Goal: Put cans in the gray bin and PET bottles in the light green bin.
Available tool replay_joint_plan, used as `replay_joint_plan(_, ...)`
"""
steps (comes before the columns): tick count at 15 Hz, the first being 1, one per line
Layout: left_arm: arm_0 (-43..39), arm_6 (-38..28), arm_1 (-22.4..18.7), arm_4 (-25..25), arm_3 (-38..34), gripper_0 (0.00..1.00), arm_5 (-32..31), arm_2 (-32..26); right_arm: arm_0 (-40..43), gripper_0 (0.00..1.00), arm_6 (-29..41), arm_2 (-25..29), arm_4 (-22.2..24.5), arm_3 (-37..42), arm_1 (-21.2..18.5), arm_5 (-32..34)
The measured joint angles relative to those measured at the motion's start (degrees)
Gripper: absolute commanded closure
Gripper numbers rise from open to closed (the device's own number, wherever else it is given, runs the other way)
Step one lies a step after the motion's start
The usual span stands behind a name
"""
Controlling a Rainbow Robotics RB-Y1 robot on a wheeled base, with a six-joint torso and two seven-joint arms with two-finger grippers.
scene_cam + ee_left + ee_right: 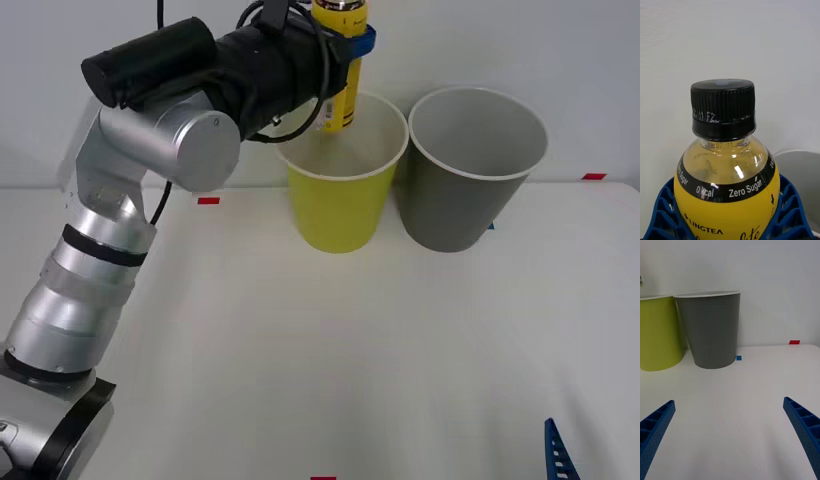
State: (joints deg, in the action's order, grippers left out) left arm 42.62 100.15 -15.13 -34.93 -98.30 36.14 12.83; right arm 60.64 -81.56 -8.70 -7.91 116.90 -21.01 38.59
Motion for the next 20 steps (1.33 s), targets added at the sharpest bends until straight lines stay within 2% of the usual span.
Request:
replay_joint_plan(3,0.0,-0.26,0.03,-0.02,1.81,1.0,-3.53,2.35,0.0,0.0,0.0,0.0,0.0,0.0,0.0,0.0)
replay_joint_plan(12,0.07,-0.48,0.09,0.21,4.07,1.0,-7.57,4.0,0.0,0.0,0.0,0.0,0.0,0.0,0.0,0.0)
replay_joint_plan(13,0.06,-0.48,0.09,0.21,4.09,0.76,-7.58,4.03,0.0,0.0,0.0,0.0,0.0,0.0,0.0,0.0)
replay_joint_plan(14,0.09,-0.48,0.09,0.21,4.09,0.2,-7.58,4.04,0.0,0.0,0.0,0.0,0.0,0.0,0.0,0.0)
replay_joint_plan(15,0.14,-0.48,0.09,0.21,4.09,0.0,-7.59,4.04,0.0,0.0,0.0,0.0,0.0,0.0,0.0,0.0)
replay_joint_plan(20,0.53,-0.64,-0.46,0.21,4.09,0.0,-7.59,4.05,0.0,0.0,0.0,0.0,0.0,0.0,0.0,0.0)
